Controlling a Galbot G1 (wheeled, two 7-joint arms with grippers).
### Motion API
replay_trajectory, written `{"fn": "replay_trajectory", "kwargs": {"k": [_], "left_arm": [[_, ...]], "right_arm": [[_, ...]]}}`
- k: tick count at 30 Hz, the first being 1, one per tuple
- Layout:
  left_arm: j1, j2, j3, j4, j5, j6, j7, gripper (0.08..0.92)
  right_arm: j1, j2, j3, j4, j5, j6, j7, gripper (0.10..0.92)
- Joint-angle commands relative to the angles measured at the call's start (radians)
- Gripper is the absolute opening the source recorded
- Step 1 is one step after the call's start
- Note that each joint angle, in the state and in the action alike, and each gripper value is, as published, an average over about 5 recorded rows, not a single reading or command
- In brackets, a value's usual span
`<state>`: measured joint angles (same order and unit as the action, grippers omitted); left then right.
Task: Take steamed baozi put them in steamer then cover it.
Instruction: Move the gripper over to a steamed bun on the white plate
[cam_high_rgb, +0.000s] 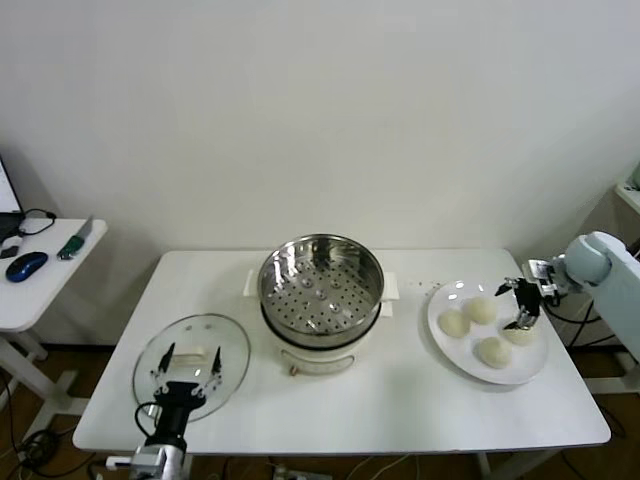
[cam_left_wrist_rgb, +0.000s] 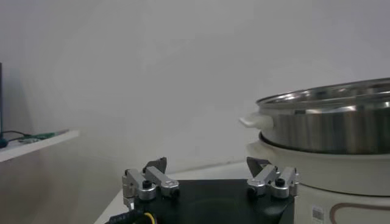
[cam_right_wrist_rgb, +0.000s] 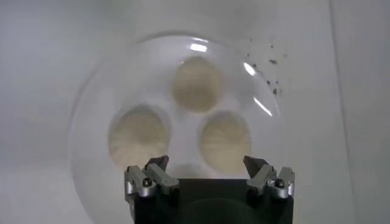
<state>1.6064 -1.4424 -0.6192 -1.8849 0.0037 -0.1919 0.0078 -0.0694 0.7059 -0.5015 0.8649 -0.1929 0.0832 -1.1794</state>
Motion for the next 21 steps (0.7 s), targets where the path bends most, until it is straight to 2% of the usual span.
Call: {"fn": "replay_trajectory", "kwargs": {"k": [1,11,21], "left_arm": [[-0.001,0.004,-0.008,0.008,-0.011,0.002,0.0,0.823],[-0.01,0.004,-0.009,0.028,-0.012,0.002,0.0,0.823],[-0.019,0.005,-0.012,0.038,-0.012,0.006,0.0,0.823]], "right_arm": [[0.209,0.188,-0.211,-0.315,-0.088,0.055,-0.061,0.823],[0.142,0.316,-0.061,-0.458,-0.216,0.127,0.042,0.823],[0.112,0.375,-0.004,-0.524,-0.286,0.144,0.065,0.823]]}}
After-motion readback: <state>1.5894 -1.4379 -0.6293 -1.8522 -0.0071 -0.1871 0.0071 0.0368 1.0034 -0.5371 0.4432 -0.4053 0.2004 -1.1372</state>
